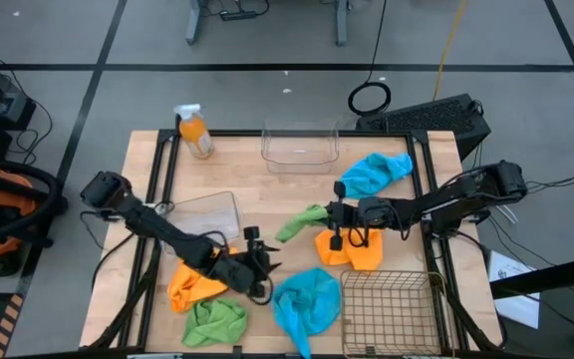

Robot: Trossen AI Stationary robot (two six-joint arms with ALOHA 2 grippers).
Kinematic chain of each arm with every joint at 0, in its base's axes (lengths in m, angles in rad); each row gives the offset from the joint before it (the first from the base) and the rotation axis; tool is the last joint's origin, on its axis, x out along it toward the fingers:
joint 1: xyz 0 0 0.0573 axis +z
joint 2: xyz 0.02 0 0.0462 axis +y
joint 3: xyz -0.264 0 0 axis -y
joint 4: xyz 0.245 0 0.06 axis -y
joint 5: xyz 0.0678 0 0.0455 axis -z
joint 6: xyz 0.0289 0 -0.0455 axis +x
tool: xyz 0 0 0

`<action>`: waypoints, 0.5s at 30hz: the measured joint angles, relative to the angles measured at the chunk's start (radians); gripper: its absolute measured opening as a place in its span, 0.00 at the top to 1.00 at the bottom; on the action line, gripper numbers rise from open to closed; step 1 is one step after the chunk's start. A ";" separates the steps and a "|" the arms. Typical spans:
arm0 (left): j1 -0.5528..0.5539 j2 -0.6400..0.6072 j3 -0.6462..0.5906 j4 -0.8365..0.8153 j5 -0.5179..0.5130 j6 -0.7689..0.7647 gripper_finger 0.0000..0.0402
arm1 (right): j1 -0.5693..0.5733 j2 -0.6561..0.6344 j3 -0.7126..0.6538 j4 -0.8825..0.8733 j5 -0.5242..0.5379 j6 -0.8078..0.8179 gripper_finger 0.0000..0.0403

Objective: Sort microfiber towel by color & place in baskets
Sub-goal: Put the top green microfiber towel into the bottom transparent bin

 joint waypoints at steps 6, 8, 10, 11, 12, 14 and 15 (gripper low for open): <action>-0.082 -0.132 0.000 -0.058 -0.129 0.029 0.65 | 0.034 -0.133 0.000 -0.134 -0.138 -0.079 0.94; -0.091 -0.147 0.000 -0.055 -0.132 0.051 0.67 | 0.048 -0.164 0.000 -0.175 -0.171 -0.093 0.94; -0.091 -0.149 0.000 -0.055 -0.139 0.053 0.68 | 0.061 -0.176 0.000 -0.168 -0.181 -0.093 0.94; -0.084 -0.146 0.000 -0.053 -0.151 0.051 0.68 | 0.067 -0.180 0.000 -0.166 -0.181 -0.093 0.94; -0.073 -0.138 0.000 -0.043 -0.163 0.034 0.68 | 0.073 -0.181 0.000 -0.156 -0.180 -0.092 0.94; -0.051 -0.112 0.000 -0.025 -0.167 0.004 0.68 | 0.080 -0.181 0.000 -0.143 -0.179 -0.089 0.94; -0.043 -0.094 -0.001 -0.011 -0.166 0.001 0.68 | 0.083 -0.180 0.000 -0.140 -0.178 -0.088 0.94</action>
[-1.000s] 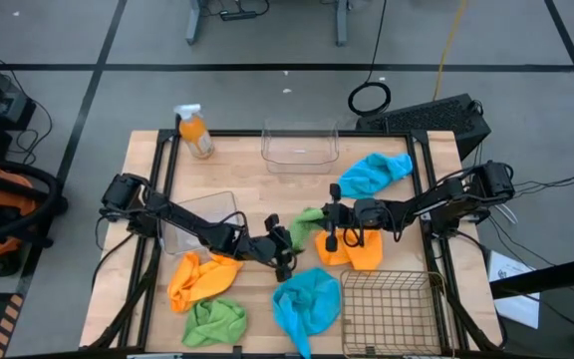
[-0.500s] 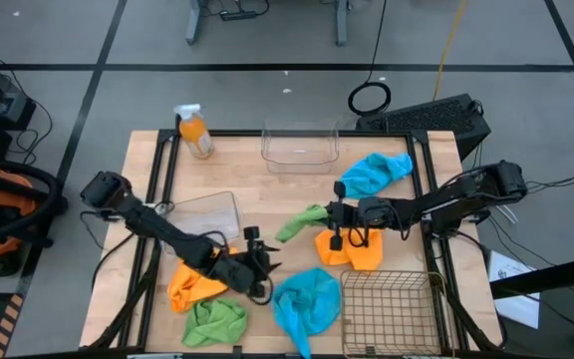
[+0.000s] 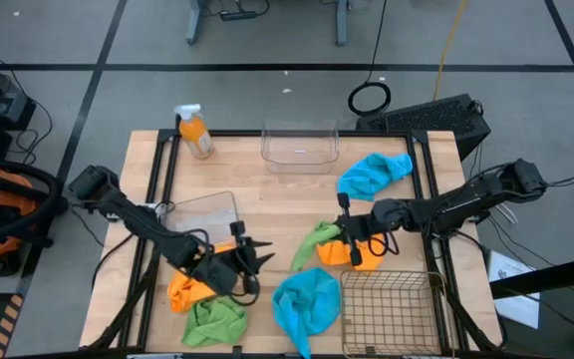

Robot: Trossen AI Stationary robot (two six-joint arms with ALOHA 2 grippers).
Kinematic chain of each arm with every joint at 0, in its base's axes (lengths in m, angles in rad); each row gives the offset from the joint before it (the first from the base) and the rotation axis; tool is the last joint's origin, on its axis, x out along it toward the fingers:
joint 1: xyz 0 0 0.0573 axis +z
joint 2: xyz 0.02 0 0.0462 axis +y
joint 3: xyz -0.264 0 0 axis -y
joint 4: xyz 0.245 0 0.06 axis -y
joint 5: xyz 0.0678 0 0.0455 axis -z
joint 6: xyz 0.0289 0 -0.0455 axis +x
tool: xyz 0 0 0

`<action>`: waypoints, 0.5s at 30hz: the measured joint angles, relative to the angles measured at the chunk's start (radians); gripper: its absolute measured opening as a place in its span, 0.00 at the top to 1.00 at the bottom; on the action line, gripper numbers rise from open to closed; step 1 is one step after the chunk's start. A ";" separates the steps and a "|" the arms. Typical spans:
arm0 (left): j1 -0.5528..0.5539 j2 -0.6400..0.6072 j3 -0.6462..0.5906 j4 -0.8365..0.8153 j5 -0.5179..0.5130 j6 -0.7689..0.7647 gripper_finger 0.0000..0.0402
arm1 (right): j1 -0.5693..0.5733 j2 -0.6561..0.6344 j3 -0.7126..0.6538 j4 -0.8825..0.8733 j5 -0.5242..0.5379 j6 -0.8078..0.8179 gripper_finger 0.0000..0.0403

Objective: Sort microfiber towel by color & place in baskets
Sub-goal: Put the top green microfiber towel into the bottom transparent bin

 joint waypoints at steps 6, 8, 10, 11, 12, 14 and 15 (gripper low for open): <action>0.027 0.100 -0.001 0.248 0.065 0.102 0.67 | 0.004 0.001 0.000 0.028 0.001 0.019 0.93; 0.035 0.126 -0.001 0.343 0.059 0.146 0.65 | 0.004 0.001 0.000 0.028 0.001 0.020 0.93; 0.043 0.137 -0.001 0.418 0.012 0.163 0.63 | 0.004 0.001 0.000 0.027 0.001 0.021 0.93; 0.049 0.139 -0.001 0.441 0.001 0.165 0.62 | 0.004 0.001 0.000 0.028 0.001 0.022 0.93; 0.056 0.141 -0.001 0.449 -0.001 0.164 0.61 | 0.004 0.001 0.000 0.028 0.001 0.022 0.93; 0.071 0.143 -0.001 0.452 0.009 0.163 0.60 | 0.004 0.001 0.000 0.027 0.002 0.024 0.93; 0.079 0.143 -0.001 0.453 0.031 0.157 0.59 | 0.004 0.001 0.000 0.027 0.004 0.026 0.93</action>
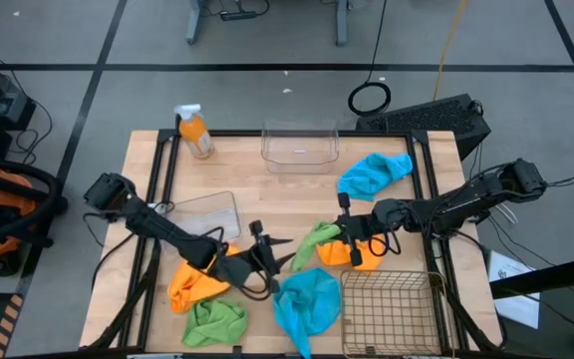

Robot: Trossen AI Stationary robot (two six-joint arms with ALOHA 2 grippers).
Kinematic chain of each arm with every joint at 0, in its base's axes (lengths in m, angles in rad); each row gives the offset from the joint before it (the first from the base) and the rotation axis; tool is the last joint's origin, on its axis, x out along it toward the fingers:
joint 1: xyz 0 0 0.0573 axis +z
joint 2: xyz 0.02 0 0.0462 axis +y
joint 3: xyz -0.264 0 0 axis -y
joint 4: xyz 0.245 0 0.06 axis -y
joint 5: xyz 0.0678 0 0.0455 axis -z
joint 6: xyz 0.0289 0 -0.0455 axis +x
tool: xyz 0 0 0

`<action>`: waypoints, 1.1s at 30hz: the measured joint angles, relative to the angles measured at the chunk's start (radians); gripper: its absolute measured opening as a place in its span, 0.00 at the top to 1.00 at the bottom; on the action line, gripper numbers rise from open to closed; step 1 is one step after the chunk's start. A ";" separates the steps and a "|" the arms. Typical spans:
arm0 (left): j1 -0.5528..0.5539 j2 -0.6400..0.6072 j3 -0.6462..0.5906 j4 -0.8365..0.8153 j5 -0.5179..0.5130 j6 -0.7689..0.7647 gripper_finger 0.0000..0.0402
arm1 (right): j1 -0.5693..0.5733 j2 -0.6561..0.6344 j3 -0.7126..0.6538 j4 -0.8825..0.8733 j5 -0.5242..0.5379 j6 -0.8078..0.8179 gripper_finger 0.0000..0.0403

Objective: Sort microfiber towel by color & place in baskets
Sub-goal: Put the top green microfiber towel into the bottom transparent bin

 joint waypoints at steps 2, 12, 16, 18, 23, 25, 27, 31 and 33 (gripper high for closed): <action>0.009 0.000 0.000 0.006 0.051 -0.007 0.58 | 0.000 0.000 0.000 0.000 0.013 0.003 0.93; 0.034 0.011 0.000 0.080 0.133 -0.026 0.43 | 0.000 0.000 0.000 0.002 0.029 0.001 0.93; 0.068 0.041 -0.001 0.135 0.132 -0.006 0.37 | 0.000 0.001 0.000 0.010 0.029 0.000 0.93; 0.089 0.066 0.000 0.200 0.149 -0.001 0.34 | 0.000 0.001 0.000 0.016 0.043 0.000 0.93; 0.136 0.102 0.000 0.242 0.098 0.000 0.33 | -0.001 0.001 0.000 0.000 0.157 0.025 0.93; 0.153 0.103 0.000 0.242 0.081 0.002 0.33 | 0.000 0.001 0.000 -0.003 0.157 0.034 0.93; 0.169 0.103 0.000 0.259 0.081 0.003 0.33 | 0.000 0.001 0.000 -0.003 0.156 0.047 0.93; 0.195 0.103 0.000 0.267 0.081 0.008 0.33 | -0.001 0.001 0.000 -0.008 0.155 0.083 0.91; 0.202 0.103 0.000 0.267 0.085 0.009 0.35 | 0.000 0.001 0.000 -0.012 0.154 0.110 0.87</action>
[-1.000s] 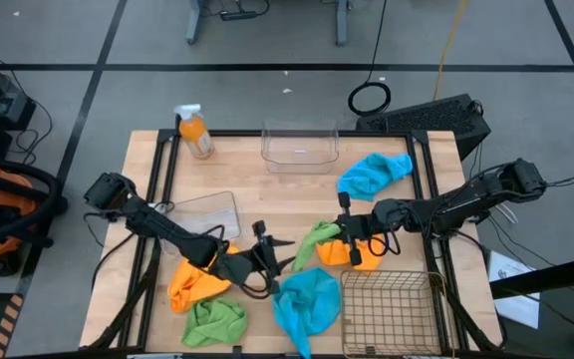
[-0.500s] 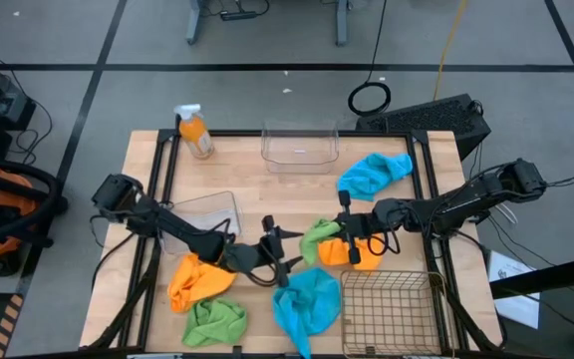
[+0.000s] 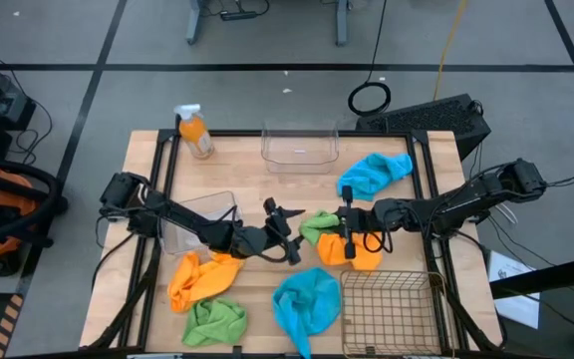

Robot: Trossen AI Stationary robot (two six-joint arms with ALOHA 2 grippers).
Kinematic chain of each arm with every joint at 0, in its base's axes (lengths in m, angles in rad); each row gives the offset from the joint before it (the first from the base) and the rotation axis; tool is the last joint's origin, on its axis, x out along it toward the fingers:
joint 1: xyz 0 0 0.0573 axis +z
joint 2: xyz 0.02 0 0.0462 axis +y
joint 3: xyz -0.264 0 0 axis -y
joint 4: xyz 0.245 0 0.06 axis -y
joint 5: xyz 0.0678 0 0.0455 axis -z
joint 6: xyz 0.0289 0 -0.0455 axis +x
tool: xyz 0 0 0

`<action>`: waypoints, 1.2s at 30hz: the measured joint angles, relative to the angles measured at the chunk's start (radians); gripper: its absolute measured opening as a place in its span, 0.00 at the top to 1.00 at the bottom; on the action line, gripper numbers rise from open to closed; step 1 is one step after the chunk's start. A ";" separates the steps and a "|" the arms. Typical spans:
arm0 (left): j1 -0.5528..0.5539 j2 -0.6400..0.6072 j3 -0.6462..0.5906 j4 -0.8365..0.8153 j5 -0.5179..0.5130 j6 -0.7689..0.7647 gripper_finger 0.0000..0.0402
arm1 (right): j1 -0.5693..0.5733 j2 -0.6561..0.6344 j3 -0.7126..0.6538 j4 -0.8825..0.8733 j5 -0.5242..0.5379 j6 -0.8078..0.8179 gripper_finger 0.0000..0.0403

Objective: Sort microfiber towel by color & place in baskets
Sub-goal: Put the top green microfiber towel into the bottom transparent bin

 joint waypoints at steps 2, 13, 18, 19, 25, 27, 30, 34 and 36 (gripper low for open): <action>0.006 0.000 0.000 0.000 0.032 -0.005 0.38 | 0.000 0.000 0.000 -0.006 -0.002 0.014 0.80; 0.008 0.000 0.000 -0.002 0.052 -0.007 0.66 | 0.000 0.000 0.000 -0.034 -0.125 0.001 0.29; 0.008 -0.001 0.000 0.024 0.048 -0.011 0.78 | 0.000 0.000 0.000 -0.016 -0.124 -0.001 0.17; 0.009 -0.001 0.000 0.038 0.047 -0.010 0.80 | 0.000 0.000 0.000 -0.009 -0.123 -0.001 0.16; 0.016 -0.001 -0.001 0.094 0.045 -0.016 0.85 | 0.001 -0.001 0.000 0.023 -0.077 -0.003 0.13; 0.023 -0.001 -0.001 0.104 0.045 -0.042 0.85 | 0.001 -0.001 0.000 0.024 -0.037 -0.011 0.13; 0.031 -0.001 -0.001 0.105 0.045 -0.062 0.85 | 0.000 -0.001 0.000 0.025 -0.029 -0.025 0.15; 0.035 -0.002 -0.001 0.105 0.054 -0.062 0.85 | 0.000 -0.001 0.000 0.036 -0.020 -0.023 0.23; 0.034 -0.002 -0.001 0.106 0.058 -0.062 0.85 | 0.000 -0.001 -0.001 0.041 -0.018 -0.024 0.29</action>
